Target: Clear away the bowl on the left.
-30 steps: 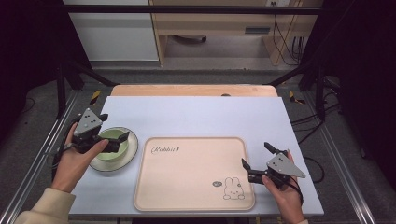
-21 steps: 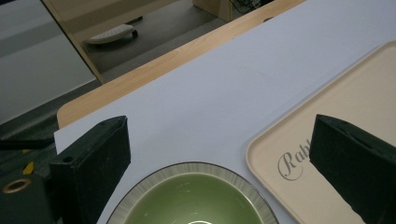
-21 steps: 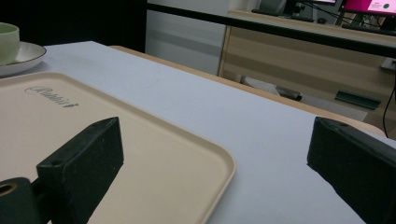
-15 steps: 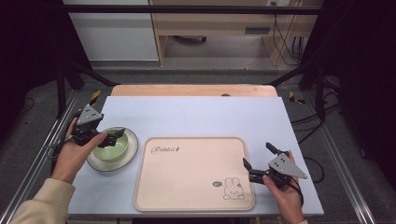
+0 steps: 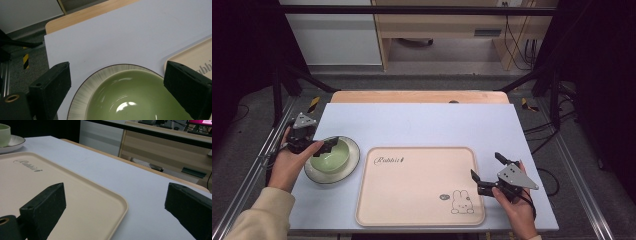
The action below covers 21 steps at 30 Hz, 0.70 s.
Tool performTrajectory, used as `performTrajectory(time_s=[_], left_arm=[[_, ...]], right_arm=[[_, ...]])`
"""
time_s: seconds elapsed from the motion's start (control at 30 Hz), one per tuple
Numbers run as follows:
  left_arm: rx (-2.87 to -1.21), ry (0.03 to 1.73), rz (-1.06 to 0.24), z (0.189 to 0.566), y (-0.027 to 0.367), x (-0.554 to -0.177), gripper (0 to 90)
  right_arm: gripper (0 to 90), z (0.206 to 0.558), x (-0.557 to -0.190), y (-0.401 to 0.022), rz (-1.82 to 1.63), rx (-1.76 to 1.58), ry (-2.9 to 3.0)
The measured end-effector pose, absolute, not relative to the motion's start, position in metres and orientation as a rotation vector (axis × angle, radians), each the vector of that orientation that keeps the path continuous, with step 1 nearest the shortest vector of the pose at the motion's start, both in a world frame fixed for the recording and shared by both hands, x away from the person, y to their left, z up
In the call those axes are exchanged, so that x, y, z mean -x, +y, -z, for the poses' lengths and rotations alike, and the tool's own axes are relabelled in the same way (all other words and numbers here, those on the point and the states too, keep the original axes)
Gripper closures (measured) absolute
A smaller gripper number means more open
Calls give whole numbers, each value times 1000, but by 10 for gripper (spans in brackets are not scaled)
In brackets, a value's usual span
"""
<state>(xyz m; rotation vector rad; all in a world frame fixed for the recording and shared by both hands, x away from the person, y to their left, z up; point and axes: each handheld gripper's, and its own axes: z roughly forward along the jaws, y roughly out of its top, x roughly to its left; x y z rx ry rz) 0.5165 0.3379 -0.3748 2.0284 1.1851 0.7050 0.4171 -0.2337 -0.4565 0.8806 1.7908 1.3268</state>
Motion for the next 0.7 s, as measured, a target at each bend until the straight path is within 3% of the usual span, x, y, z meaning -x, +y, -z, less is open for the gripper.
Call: performTrajectory(time_s=[0.7], left_arm=[[-2054,1368,-626,409,362,-523,267]], right_arm=[[36,456,-417,-235,-1321,-880,1798]])
